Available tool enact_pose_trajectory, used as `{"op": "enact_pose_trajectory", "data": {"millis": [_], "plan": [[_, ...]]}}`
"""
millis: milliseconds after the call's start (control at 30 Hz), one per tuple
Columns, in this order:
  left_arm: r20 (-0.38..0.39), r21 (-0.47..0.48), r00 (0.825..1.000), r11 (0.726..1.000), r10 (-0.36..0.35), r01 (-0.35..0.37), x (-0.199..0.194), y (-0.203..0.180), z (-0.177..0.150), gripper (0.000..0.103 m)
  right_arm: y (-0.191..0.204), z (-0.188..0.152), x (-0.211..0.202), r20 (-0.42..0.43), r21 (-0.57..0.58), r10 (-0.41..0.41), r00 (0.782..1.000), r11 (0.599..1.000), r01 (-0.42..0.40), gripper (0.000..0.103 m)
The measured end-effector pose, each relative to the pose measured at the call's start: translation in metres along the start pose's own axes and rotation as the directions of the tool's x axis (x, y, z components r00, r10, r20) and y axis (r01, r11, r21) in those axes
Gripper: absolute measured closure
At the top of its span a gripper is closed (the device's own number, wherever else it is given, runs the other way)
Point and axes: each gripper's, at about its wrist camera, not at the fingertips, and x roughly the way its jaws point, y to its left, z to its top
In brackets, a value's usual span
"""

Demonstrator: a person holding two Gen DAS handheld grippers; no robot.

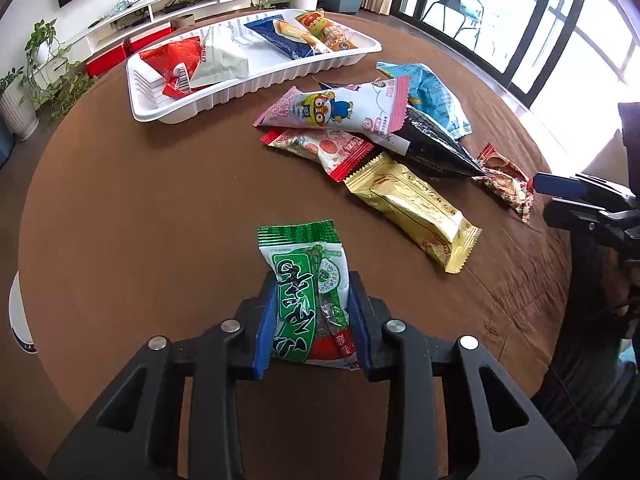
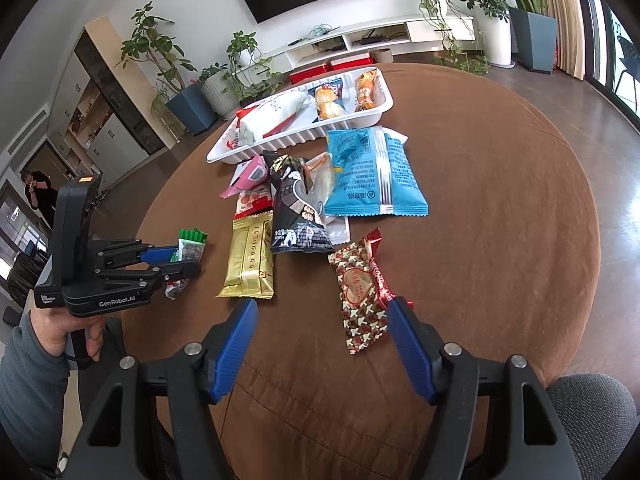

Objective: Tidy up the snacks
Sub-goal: 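Grasp the green seaweed packet with the left gripper while the right gripper grasps the red-white candy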

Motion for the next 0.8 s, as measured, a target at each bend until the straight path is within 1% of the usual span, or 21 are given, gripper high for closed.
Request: {"op": "enact_pose_trajectory", "data": {"millis": [67, 233, 433, 533, 633, 700, 800], "plan": [[0.007, -0.014, 1.0, 1.0, -0.011, 0.011, -0.003, -0.001, -0.005, 0.074, -0.002, 0.002, -0.001, 0.001, -0.005, -0.007, 1.0, 1.0, 0.007, 0.032], [0.058, -0.076, 0.997, 0.995, -0.053, 0.057, -0.018, -0.002, -0.018, 0.074, -0.007, 0.009, 0.0, -0.004, -0.019, -0.031, 0.999, 0.999, 0.031, 0.032], [0.112, -0.13, 0.989, 0.985, -0.098, 0.112, -0.035, -0.012, -0.034, 0.074, -0.009, 0.02, 0.017, -0.057, -0.067, -0.07, 0.996, 0.996, 0.066, 0.034], [0.122, -0.145, 0.985, 0.98, -0.122, 0.139, -0.037, -0.018, -0.04, 0.074, -0.007, 0.022, 0.027, -0.096, -0.098, -0.083, 0.992, 0.992, 0.073, 0.038], [0.123, -0.153, 0.983, 0.976, -0.137, 0.155, -0.036, -0.023, -0.044, 0.074, -0.003, 0.018, 0.036, -0.133, -0.147, -0.113, 0.985, 0.985, 0.093, 0.044], [0.128, -0.162, 0.981, 0.973, -0.146, 0.166, -0.036, -0.024, -0.045, 0.074, 0.0, 0.016, 0.038, -0.135, -0.178, -0.127, 0.983, 0.979, 0.102, 0.045], [0.132, -0.168, 0.979, 0.97, -0.154, 0.175, -0.035, -0.026, -0.046, 0.074, 0.005, 0.014, 0.04, -0.136, -0.218, -0.158, 0.978, 0.968, 0.126, 0.049]]}}
